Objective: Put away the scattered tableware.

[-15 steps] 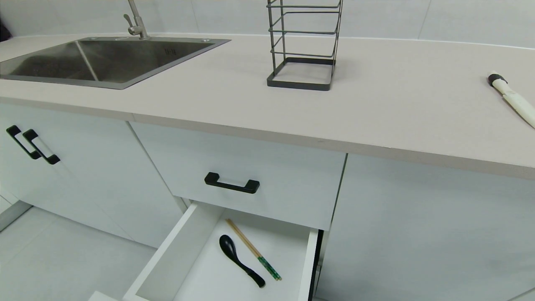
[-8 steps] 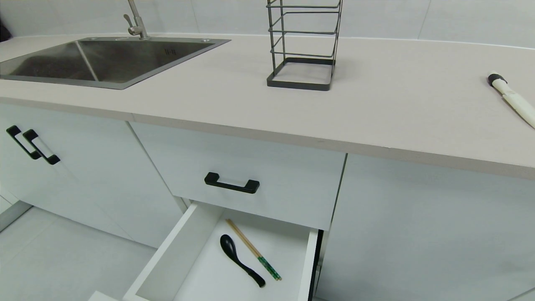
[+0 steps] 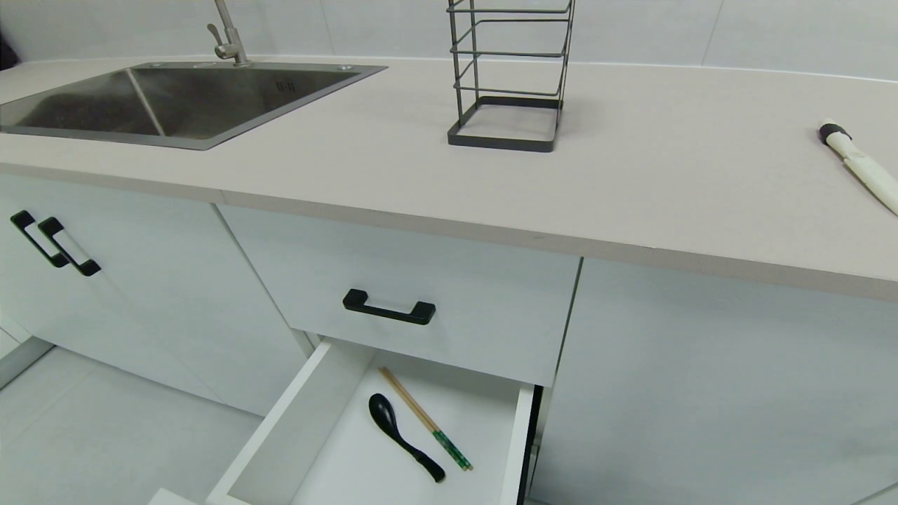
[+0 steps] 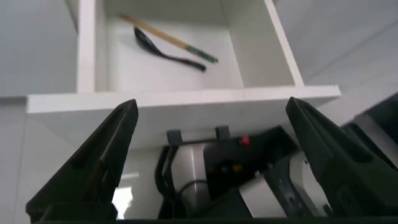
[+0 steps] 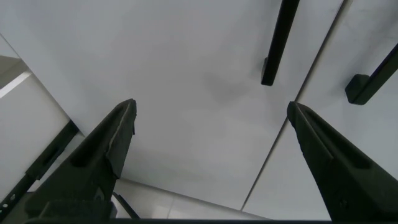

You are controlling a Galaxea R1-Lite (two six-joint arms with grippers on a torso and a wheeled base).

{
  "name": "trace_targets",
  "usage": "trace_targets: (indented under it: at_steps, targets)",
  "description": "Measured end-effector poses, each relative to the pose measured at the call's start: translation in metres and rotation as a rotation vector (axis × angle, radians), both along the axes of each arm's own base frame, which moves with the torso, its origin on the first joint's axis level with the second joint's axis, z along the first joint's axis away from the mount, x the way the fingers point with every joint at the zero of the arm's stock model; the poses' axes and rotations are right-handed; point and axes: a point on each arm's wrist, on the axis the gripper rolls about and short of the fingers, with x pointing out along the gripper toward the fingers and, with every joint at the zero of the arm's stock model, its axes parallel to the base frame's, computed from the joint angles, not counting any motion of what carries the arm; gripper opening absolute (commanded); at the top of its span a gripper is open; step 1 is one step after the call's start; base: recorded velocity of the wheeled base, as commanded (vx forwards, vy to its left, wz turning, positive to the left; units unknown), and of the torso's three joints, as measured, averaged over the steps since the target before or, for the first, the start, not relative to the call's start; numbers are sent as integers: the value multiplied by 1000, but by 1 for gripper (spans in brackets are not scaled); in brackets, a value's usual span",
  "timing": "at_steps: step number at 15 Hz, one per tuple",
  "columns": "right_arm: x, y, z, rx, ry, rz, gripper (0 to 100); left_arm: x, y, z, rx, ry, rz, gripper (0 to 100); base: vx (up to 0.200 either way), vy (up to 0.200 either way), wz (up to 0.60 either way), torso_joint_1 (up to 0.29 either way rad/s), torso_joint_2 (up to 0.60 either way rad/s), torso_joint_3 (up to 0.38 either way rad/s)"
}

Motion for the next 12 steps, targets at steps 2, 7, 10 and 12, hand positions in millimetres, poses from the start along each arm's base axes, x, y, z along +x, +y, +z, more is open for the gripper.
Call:
trace_targets:
  at_steps: [2, 7, 10, 12]
  targets:
    - [0, 0, 0, 0, 0, -1, 100, 10, -4, -7, 34, 116, -47, 100, 0, 0, 0, 0, 0, 0]
    - [0, 0, 0, 0, 0, 0, 100, 29, -13, -23, 131, 361, -88, 100, 0, 0, 0, 0, 0, 0]
    - [0, 0, 0, 0, 1, 0, 100, 47, -20, -28, 228, 458, -84, 100, 0, 0, 0, 0, 0, 0]
    - [0, 0, 0, 0, 1, 0, 100, 56, -23, -32, 306, 486, -105, 100, 0, 0, 0, 0, 0, 0]
